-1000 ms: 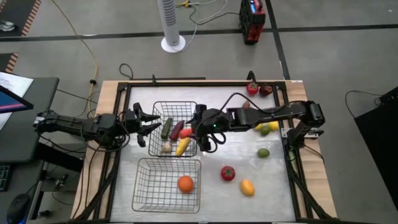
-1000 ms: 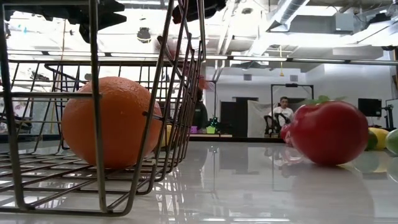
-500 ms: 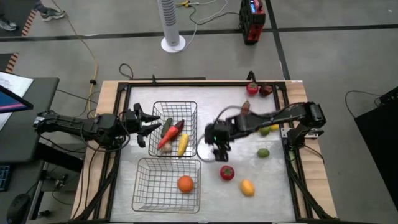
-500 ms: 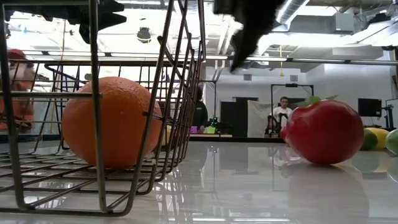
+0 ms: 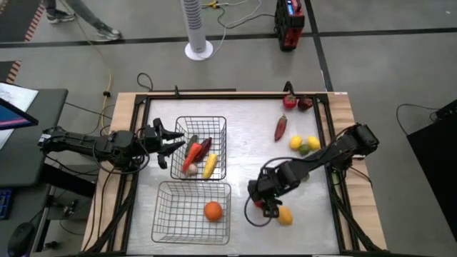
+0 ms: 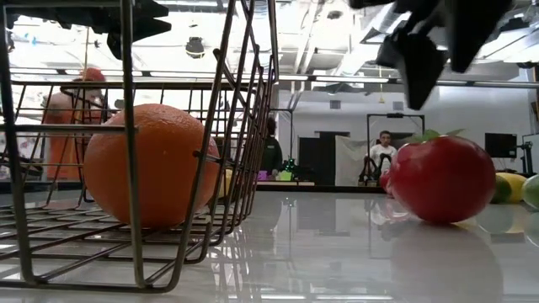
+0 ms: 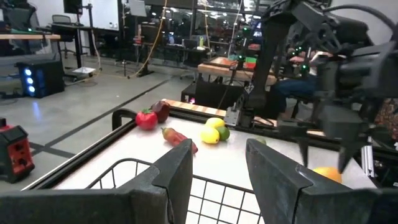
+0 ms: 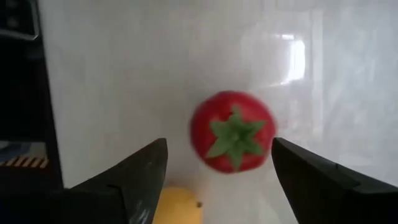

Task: Sort produce into baskets
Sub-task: Put the bottom left lemon into the wire basket

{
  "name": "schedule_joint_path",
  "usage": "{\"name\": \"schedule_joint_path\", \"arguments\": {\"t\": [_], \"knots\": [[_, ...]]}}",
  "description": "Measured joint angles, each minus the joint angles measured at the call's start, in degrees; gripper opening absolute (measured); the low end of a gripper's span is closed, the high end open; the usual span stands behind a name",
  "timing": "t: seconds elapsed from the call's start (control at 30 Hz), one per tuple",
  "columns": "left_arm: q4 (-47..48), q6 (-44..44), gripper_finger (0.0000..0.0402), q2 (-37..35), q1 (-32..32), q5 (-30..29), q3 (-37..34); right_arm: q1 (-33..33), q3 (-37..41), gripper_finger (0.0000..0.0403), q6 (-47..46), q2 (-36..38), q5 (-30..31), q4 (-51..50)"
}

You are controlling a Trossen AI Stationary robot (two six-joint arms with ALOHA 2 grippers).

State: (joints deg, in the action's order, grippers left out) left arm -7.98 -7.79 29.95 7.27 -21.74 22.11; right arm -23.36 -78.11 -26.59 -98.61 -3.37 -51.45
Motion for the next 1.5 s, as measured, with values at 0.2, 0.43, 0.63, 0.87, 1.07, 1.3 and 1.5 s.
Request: {"name": "schedule_joint_path", "arguments": {"t": [0.2, 0.43, 0.63, 0.87, 1.07, 1.3, 1.5], "knots": [[0.0, 0.0, 0.0137, 0.0, 0.0, 0.0, 0.0, -2.0, 0.0, 0.0368, -8.4, 0.0, -4.2, -1.3], [0.0, 0.8, 0.0137, 0.0, 0.0, 0.0, 0.0, -5.6, 0.9, 0.0384, -27.7, 0.0, -8.4, -9.3], [-0.1, 1.0, 0.0137, 0.0, 0.0, 0.0, 0.0, -8.2, 5.8, 0.0378, -38.7, -0.1, -9.0, -9.5], [-0.1, 1.0, 0.0137, 0.0, 0.0, 0.0, 0.0, -9.4, 9.3, 0.0377, -43.4, -0.1, -10.5, -1.7], [-0.6, 2.0, 0.0137, 0.0, 0.0, -0.1, 0.0, -10.0, 11.7, 0.0376, -46.0, -0.1, -10.4, 1.5], [-0.6, 2.0, 0.0137, 0.0, 0.0, -0.1, 0.0, -10.0, 15.6, 0.0376, -46.5, -0.1, -10.6, 4.9], [-0.5, 2.0, 0.0137, 0.0, 0.0, -0.1, 0.0, -10.0, 17.6, 0.0342, -45.0, -0.1, -10.7, 3.9]]}}
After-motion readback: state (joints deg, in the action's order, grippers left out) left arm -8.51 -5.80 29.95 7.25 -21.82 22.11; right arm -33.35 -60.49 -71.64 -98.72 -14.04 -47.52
